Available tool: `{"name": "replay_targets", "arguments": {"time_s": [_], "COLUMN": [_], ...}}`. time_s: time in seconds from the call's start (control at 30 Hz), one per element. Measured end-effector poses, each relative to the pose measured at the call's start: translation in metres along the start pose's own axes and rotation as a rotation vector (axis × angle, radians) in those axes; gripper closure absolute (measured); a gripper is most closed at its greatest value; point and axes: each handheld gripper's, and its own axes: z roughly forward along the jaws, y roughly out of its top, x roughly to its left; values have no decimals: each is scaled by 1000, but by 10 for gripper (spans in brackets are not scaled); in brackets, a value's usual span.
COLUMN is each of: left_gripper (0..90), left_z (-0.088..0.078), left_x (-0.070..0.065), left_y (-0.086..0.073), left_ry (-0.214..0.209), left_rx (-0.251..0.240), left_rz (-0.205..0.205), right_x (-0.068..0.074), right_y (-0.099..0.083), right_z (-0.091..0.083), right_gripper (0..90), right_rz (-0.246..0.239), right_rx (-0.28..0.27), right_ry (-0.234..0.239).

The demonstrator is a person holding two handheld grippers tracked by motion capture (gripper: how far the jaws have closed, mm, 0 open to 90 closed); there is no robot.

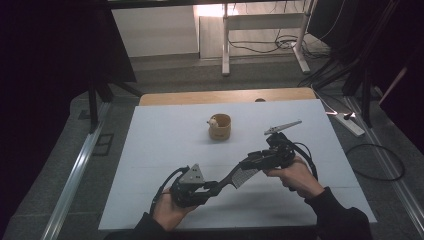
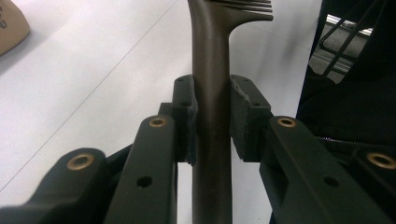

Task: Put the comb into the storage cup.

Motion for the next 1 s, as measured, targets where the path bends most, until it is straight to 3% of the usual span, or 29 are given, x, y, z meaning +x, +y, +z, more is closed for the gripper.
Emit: {"name": "replay_targets", "arguments": {"time_s": [0.33, 0.63, 1.0], "left_gripper": [722, 722, 720], "left_z": [0, 2, 6], "left_x": [-2, -3, -3], "left_y": [0, -1, -3], "left_ry": [11, 27, 43], "left_rx": [3, 9, 21], "left_rz": [23, 44, 80], "right_x": [-7, -11, -16], "right_y": [-1, -1, -3], "right_z": [-1, -3, -3], "right_gripper": [611, 711, 842], "right_rz": [40, 84, 195], "right_rx": [-6, -24, -62], "right_ry": [72, 120, 260]}}
